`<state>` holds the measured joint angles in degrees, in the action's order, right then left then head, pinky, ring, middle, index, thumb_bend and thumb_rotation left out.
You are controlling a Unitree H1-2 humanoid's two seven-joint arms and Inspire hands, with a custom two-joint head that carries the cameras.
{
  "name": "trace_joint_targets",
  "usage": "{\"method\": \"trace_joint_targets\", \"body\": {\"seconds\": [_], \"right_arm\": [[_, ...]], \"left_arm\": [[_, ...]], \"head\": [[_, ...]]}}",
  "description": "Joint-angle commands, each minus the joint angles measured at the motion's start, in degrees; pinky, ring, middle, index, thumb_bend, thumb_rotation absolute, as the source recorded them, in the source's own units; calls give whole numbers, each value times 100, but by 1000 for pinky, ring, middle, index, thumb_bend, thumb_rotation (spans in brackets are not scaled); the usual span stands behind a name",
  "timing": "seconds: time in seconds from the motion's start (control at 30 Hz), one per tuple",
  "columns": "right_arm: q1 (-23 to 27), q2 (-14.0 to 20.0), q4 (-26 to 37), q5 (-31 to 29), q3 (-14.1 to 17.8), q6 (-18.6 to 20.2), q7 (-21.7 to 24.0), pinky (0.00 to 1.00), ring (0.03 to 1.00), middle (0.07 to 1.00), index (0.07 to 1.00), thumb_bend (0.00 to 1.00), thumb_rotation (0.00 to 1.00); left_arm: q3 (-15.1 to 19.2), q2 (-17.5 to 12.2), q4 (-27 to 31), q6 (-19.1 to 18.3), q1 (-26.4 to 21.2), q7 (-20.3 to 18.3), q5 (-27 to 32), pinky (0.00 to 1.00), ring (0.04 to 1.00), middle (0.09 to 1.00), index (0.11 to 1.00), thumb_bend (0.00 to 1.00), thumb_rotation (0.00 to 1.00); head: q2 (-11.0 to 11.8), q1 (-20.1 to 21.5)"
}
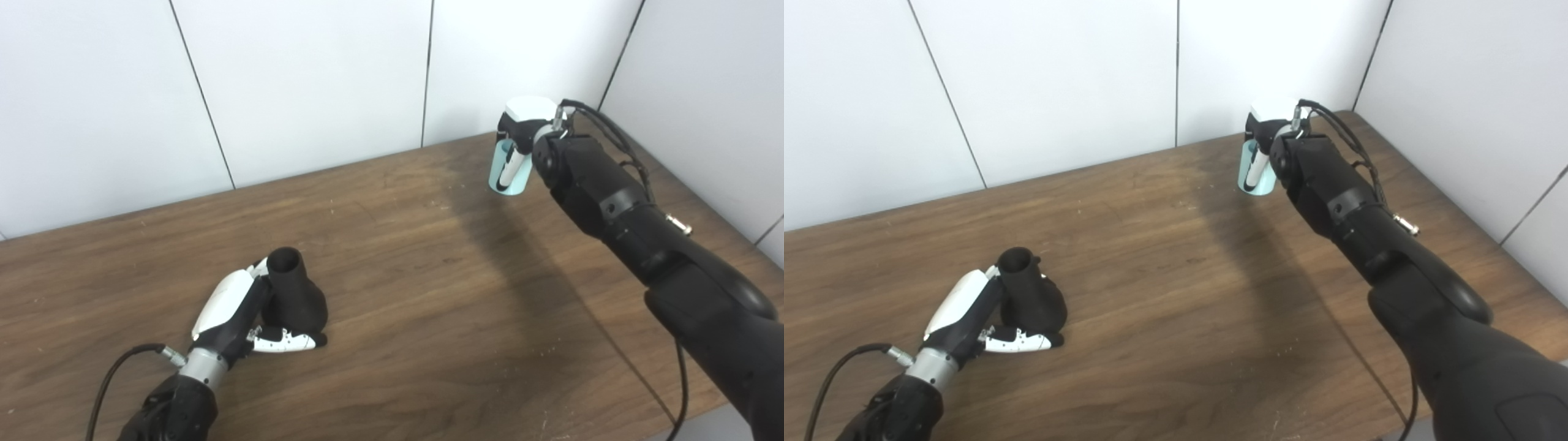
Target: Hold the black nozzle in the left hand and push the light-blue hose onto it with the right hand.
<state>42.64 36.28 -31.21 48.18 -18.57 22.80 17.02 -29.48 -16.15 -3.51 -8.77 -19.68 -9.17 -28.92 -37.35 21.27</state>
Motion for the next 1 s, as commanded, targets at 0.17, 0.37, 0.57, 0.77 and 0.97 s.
{"method": "trace_joint_targets", "body": {"seconds": [0.17,0.37,0.57,0.77,0.97], "right_arm": [[174,152,686,-131,184,126,-33,304,436,502,488,500,0],[189,126,1200,-180,213,299,177,305,434,504,494,499,0],[186,60,2128,-186,240,400,662,300,425,511,502,497,0],[191,-163,3081,22,180,409,1347,300,434,517,502,497,0],[253,-525,3971,105,162,409,2001,303,436,522,497,497,0]], "left_arm": [[-278,-370,-722,-724,542,-750,-303,1000,1000,909,480,523,44],[-285,-339,-679,-770,556,-737,-322,1000,1000,908,481,523,44],[-327,-250,-644,-858,566,-707,-386,1000,1000,908,480,523,45],[-355,-132,-536,-1013,587,-696,-438,1000,1000,904,481,523,45],[-376,-77,-550,-1061,595,-661,-496,1000,1000,904,481,523,45]], "head": [[-17,0],[-24,-104],[-47,-360],[-56,-667],[-60,-861]]}}
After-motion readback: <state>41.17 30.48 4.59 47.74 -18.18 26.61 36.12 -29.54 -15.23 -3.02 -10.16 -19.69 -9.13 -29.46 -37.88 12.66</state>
